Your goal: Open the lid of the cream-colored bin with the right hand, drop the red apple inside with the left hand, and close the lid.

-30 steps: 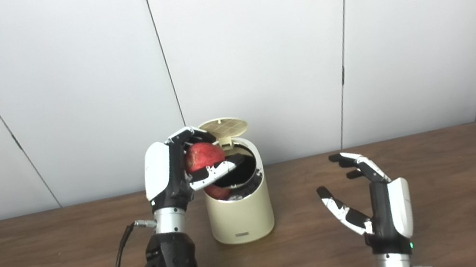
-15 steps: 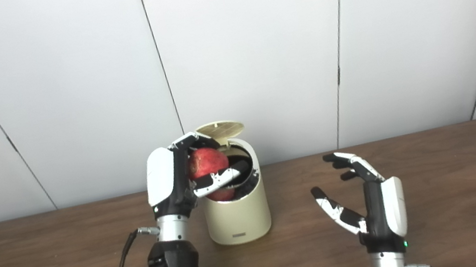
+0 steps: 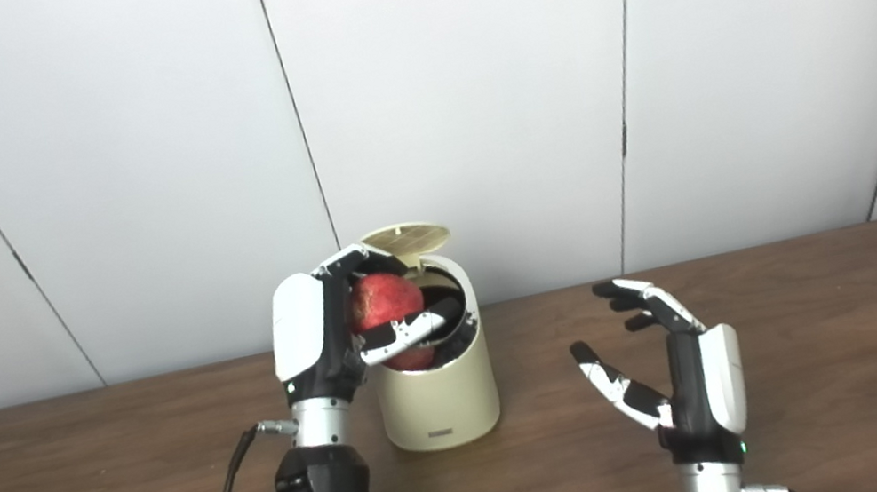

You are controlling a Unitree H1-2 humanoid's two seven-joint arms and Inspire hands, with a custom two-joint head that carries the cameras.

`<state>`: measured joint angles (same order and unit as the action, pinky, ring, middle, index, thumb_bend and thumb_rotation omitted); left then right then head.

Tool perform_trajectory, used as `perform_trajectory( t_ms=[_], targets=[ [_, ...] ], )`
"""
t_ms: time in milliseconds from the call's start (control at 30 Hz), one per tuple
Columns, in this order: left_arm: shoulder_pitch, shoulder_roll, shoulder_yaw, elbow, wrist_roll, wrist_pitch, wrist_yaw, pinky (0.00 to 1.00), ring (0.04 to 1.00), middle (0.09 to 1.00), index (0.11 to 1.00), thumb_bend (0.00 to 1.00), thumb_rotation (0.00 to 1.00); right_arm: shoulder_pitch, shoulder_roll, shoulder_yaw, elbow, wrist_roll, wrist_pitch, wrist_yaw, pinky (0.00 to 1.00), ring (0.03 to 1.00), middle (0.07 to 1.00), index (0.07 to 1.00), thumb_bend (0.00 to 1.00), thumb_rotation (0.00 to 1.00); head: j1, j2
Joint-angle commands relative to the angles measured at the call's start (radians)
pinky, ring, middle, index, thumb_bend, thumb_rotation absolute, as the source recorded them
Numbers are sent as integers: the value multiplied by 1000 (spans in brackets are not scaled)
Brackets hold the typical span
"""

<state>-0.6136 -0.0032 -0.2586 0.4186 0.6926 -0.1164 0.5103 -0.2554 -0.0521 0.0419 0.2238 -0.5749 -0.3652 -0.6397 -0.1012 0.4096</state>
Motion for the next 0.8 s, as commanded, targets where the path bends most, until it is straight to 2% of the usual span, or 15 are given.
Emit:
perform_trajectory(
  t_ms=[0,100,167,200,300,333,400,500,767],
  targets=[
    [-53,-2,-7,-5,-7,-48,6,332,422,485,504,504,0,57,29,17,66,-4,-31,-17,522,635,665,636,282,121,0,0],
    [-54,3,-9,8,-15,-87,10,357,426,502,509,503,0,57,31,18,64,-2,-32,-17,499,623,663,634,285,122,-1,-2],
    [-54,8,-12,15,-9,-103,12,381,477,494,498,518,0,54,29,18,71,-7,-39,-24,498,622,663,635,286,118,-1,-2],
    [-55,10,-14,17,-4,-107,11,399,500,542,495,519,36,52,28,19,78,-10,-42,-29,498,621,660,633,287,111,-1,-2],
    [-55,16,-18,16,-5,-115,-3,434,538,593,494,519,62,53,30,20,74,-8,-31,-27,507,626,661,635,284,145,-2,-3],
    [-55,18,-19,16,-8,-121,-6,444,546,601,550,707,75,54,32,21,69,-8,-27,-27,507,626,661,633,283,151,-4,-4],
    [-53,19,-18,12,-12,-123,-16,464,567,623,611,872,100,54,34,22,65,-7,-23,-26,505,625,660,632,285,124,-5,-3],
    [-50,20,-18,8,-14,-123,-26,485,588,644,641,929,128,56,36,23,63,-4,-20,-21,504,627,664,638,288,113,-7,-2],
    [-50,22,-24,18,-5,-140,-26,541,653,687,682,944,143,53,34,25,75,-8,-36,-35,523,636,665,640,294,106,-11,-2]
  ],
)
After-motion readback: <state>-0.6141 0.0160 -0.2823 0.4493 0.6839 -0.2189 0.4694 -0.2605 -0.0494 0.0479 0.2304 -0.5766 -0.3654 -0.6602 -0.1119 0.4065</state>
